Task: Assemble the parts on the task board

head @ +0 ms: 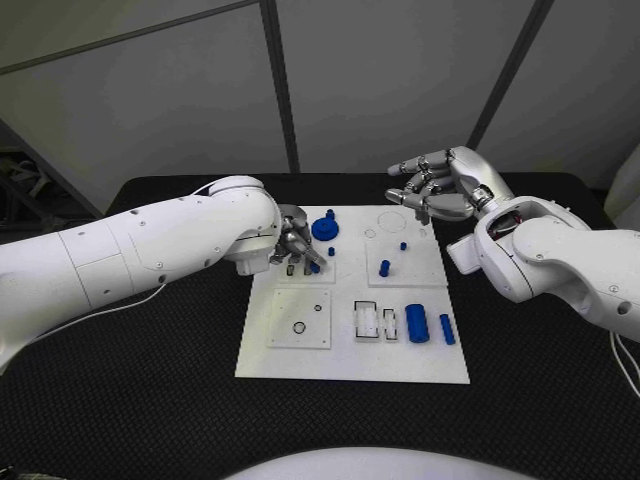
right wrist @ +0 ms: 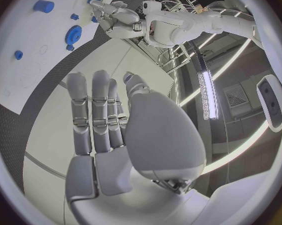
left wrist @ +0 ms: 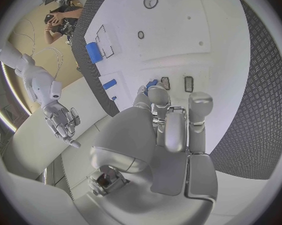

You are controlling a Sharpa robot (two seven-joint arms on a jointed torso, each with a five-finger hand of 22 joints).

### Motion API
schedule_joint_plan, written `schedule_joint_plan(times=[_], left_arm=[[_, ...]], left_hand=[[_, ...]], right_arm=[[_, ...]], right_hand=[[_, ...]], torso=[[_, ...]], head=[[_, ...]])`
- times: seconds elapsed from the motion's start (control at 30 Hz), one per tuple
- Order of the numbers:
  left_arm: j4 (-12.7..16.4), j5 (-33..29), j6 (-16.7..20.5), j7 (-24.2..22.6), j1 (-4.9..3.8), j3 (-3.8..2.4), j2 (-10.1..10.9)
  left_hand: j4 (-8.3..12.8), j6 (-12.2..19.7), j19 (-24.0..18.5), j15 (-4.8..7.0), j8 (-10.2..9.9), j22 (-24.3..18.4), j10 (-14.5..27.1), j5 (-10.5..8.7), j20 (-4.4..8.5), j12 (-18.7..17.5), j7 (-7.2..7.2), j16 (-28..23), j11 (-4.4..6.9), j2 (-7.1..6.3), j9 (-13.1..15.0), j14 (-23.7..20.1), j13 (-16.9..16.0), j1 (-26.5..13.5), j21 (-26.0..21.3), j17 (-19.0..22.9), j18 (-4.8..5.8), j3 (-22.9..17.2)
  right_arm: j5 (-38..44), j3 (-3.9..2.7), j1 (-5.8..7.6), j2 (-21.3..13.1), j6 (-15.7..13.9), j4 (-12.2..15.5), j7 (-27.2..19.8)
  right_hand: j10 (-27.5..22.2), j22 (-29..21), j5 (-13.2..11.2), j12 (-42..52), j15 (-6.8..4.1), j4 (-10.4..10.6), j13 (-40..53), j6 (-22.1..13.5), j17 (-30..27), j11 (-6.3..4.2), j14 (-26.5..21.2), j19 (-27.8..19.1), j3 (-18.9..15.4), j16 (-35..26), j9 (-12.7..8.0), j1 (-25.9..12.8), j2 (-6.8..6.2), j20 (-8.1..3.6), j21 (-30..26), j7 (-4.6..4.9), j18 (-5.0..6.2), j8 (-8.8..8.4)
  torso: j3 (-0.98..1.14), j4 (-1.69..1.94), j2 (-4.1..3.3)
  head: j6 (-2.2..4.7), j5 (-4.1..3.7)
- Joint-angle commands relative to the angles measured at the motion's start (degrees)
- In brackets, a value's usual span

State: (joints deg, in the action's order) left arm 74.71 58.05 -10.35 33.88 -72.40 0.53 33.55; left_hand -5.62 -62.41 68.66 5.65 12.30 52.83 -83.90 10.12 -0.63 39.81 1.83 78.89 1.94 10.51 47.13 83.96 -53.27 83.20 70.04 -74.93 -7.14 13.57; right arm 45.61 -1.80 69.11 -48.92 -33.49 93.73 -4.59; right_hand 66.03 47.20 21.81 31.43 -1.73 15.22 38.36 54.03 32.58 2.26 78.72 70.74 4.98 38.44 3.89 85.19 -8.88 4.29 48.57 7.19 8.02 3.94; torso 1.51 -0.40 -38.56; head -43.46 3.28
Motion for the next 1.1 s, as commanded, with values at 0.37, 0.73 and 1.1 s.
schedule_joint_plan(times=[0.37,0.73,1.1], left_arm=[[3.34,-4.9,7.62,-1.37,0.14,0.08,3.04],[5.9,-2.12,10.9,-2.55,0.61,0.11,5.35],[6.02,0.37,10.3,-2.2,1.97,0.14,5.16]], left_hand=[[8.8,0.88,0.98,0.39,0.15,3.05,-0.79,5.17,0.05,1.55,-0.18,1.69,0.32,3.14,6.05,3.12,-3.46,-0.02,1.84,-3.09,0.35,-4.12],[10.89,0.57,1.58,0.51,-0.28,4.14,-1.27,6.3,0.15,2.34,-0.25,2.5,0.38,3.37,7.49,3.45,-4.8,-1.27,2.47,-3.99,0.49,-4.18],[11.46,0.48,1.63,0.52,-0.44,4.28,-1.3,6.53,0.17,2.15,-0.25,2.54,0.39,3.45,7.79,3.47,-4.87,-1.57,2.54,-4.03,0.51,-4.21]], right_arm=[[-0.65,-0.06,0.33,-0.24,0.06,-2.42,-1.03],[-0.73,-0.04,0.52,-0.04,0.65,-3.52,-1.04],[-0.71,-0.02,0.53,0.12,0.95,-3.36,-0.99]], right_hand=[[-0.42,-1.29,-0.42,-0.11,-0.01,0.29,-0.47,-0.15,0.16,0.29,0.26,-0.16,0.36,-0.9,-0.05,-0.59,0.33,0.18,-1.75,0.25,0.85,-0.25],[-0.49,-1.65,-0.56,-0.13,0.01,0.33,-0.56,-0.16,0.17,0.31,0.22,-0.3,0.38,-1.04,-0.05,-0.64,0.34,0.2,-2.17,0.26,0.92,-0.25],[-0.55,-1.98,-0.63,-0.15,0.03,0.36,-0.62,-0.17,0.17,0.32,0.18,-0.43,0.4,-1.15,-0.05,-0.68,0.36,0.21,-2.54,0.28,0.97,-0.25]], torso=[[-0.06,0.25,0.16],[0.01,0.22,0.08],[-0.02,-0.01,0.0]], head=[[-0.06,-0.11],[-0.05,0.06],[-0.15,0.3]])
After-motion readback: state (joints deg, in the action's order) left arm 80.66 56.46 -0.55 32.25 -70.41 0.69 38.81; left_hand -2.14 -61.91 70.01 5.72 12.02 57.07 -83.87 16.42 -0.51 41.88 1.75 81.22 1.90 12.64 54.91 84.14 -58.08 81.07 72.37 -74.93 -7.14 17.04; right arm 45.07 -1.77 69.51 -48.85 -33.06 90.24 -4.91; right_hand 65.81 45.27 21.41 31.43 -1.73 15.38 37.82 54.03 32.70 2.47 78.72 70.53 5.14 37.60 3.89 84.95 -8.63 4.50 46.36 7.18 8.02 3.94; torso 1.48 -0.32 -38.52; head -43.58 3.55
